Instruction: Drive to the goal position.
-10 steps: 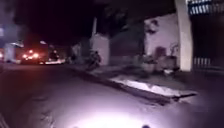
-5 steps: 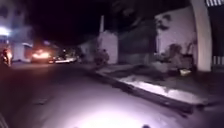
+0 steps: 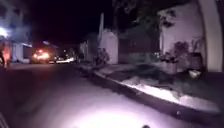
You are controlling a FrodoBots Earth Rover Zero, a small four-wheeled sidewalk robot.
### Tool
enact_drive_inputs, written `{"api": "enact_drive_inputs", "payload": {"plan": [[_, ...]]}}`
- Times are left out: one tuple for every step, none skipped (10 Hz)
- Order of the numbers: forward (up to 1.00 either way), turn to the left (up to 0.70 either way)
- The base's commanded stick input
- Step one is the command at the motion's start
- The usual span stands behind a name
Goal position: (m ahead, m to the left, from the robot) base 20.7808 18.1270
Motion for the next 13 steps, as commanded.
{"api": "enact_drive_inputs", "payload": {"plan": [[0.7, 0.0], [0.7, 0.15], [0.7, 0.35], [0.7, 0.35], [0.7, 0.35], [0.7, 0.35], [0.7, 0.35], [0.7, 0.35], [0.7, 0.35], [0.7, 0.35], [0.7, 0.35], [0.7, 0.35], [0.7, 0.35]]}}
